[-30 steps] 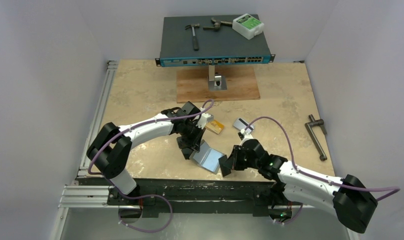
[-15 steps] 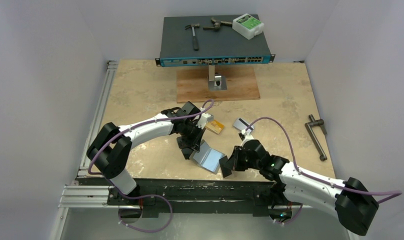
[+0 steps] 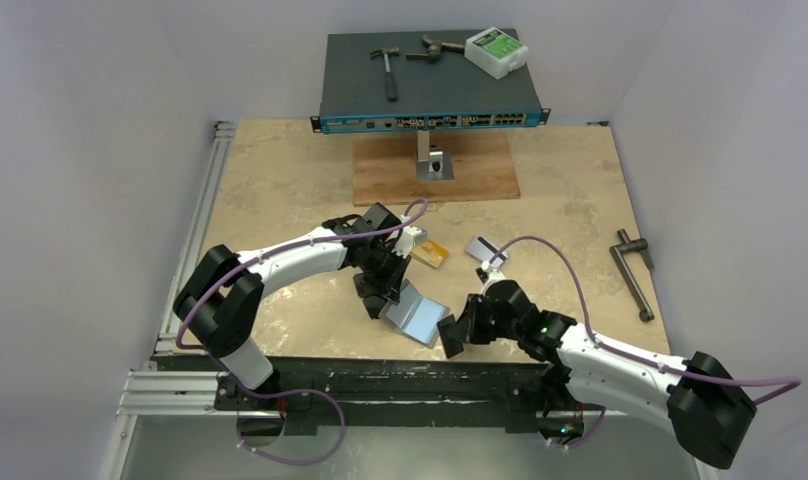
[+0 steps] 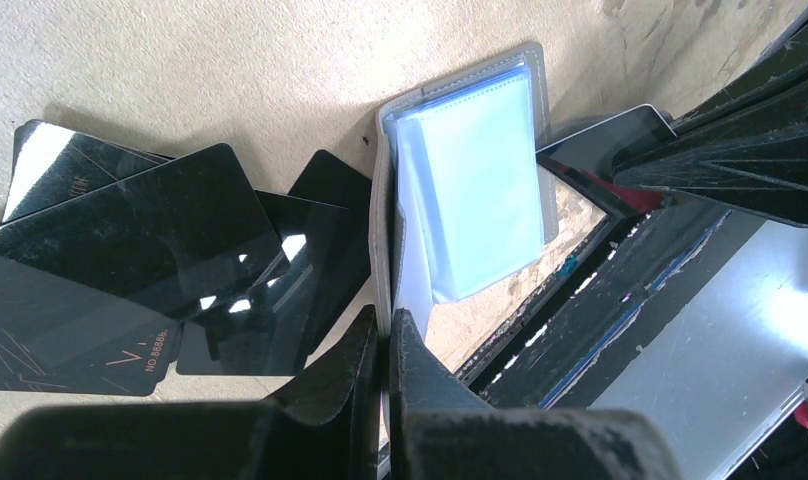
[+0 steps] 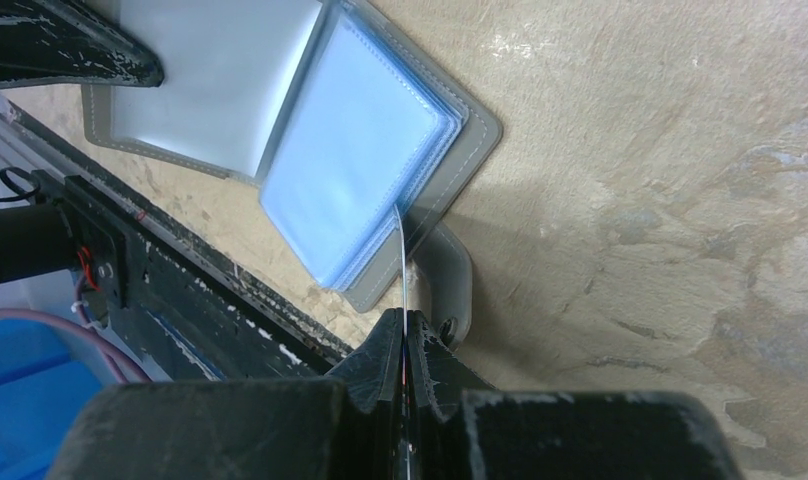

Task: Put the credit cards into the card holder
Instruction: Insert the credit card into the card holder.

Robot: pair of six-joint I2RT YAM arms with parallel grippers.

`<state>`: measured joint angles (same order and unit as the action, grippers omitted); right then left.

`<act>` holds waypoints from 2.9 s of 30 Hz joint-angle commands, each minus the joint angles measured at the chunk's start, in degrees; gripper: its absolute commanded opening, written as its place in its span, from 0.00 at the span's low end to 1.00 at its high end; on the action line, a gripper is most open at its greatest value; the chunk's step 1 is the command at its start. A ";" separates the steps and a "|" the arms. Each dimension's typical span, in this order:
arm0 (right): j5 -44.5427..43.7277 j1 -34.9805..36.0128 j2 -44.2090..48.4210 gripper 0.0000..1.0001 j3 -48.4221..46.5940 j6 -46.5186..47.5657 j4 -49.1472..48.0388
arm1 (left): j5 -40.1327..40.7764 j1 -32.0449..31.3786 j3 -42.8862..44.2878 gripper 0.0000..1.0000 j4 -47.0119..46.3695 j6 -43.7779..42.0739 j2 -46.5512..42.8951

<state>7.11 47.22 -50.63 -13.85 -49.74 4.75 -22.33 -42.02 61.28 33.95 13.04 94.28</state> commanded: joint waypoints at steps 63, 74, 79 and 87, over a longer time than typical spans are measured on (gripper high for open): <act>4.58 -1.07 -18.75 0.00 -8.69 4.69 -20.39 | -6.94 2.36 -0.11 0.08 -3.81 5.22 2.35; 3.65 -4.07 -13.11 0.00 -5.48 2.25 -20.13 | -17.89 4.45 -0.14 0.00 -8.28 9.48 1.46; -1.15 -4.94 2.01 0.00 -0.97 0.12 -24.89 | -27.97 6.20 9.22 0.00 -0.88 7.00 0.27; -13.47 -4.99 32.79 0.00 5.79 -0.64 -28.88 | -36.16 6.16 14.18 0.00 -2.67 6.05 -8.39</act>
<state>0.97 42.61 -25.30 -7.18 -50.39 -22.57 -50.22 -35.90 73.89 33.69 18.90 92.53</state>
